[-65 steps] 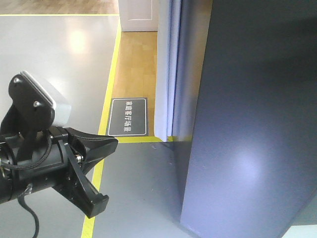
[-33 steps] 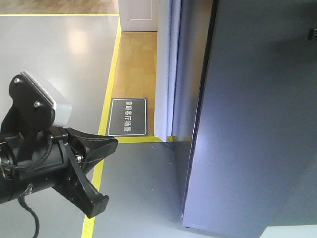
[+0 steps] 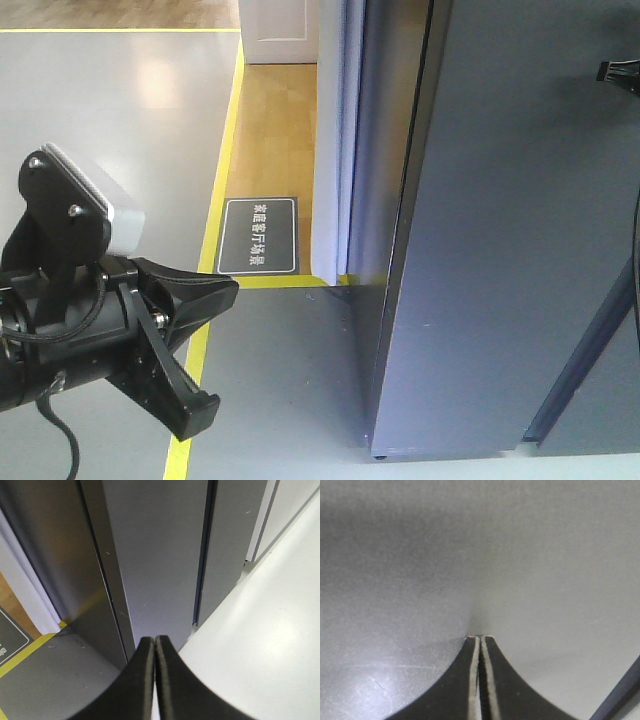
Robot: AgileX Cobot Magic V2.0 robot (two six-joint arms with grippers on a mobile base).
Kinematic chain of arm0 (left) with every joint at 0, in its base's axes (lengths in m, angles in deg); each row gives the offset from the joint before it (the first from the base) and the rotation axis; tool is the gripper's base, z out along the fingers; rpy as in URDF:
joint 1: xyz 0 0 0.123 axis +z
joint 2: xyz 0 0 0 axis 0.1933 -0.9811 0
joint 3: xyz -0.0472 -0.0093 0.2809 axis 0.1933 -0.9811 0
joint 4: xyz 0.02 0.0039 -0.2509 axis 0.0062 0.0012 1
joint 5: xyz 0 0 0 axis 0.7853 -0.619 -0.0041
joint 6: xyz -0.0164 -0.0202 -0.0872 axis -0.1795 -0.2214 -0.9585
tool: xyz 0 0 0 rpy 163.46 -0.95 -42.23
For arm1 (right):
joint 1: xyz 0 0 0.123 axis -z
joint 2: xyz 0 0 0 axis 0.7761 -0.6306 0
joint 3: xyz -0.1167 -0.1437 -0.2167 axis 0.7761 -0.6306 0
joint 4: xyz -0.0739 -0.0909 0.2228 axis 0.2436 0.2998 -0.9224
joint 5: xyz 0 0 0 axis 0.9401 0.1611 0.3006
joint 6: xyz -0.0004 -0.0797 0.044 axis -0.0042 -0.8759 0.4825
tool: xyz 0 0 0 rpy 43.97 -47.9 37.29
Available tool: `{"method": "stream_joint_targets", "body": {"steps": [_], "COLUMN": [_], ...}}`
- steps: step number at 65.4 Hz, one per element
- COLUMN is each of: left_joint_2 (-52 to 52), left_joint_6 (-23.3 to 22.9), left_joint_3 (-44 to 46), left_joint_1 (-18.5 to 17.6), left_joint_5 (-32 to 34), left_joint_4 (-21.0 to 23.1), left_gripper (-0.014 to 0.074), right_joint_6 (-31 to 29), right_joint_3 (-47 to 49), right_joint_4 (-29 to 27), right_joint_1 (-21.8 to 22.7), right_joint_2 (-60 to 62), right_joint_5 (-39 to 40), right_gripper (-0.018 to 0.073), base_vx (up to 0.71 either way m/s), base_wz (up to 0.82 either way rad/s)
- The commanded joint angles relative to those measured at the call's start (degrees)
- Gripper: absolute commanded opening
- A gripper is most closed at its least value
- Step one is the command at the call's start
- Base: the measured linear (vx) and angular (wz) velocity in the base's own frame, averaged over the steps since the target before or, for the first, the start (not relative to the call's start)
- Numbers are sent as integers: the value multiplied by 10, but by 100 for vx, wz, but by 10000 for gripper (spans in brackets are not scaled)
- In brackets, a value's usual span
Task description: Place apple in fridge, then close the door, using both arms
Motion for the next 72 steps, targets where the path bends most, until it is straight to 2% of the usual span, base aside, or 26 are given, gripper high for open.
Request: {"method": "stream_joint_targets", "body": {"steps": [1, 26, 35, 45, 58, 72], "left_joint_2": [9, 9, 9, 9, 9, 9], "left_joint_6": [-3, -3, -3, -3, -3, -3], "left_joint_3": [13, 13, 13, 13, 13, 13], "left_joint_1": [1, 1, 1, 1, 1, 1], "left_joint_5": [38, 38, 38, 38, 38, 38], "left_joint_4": [4, 4, 4, 4, 4, 4], "left_gripper": [-6, -6, -6, -6, -6, -6], "right_joint_6": [-6, -15, -25, -60, -56, -47], "right_joint_3": [24, 18, -40, -125, -216, -308], "right_joint_4": [-10, -10, -14, -11, -1, -1], "right_joint_1": [-1, -4, -19, -64, -130, -182], "right_joint_2": [20, 73, 126, 194, 280, 401], "right_joint_5": [54, -24, -18, 1, -4, -52], "right_gripper": [-2, -2, -2, -2, -2, -2], "base_vx": [0, 0, 0, 0, 0, 0], "base_wz": [0, 0, 0, 0, 0, 0]}}
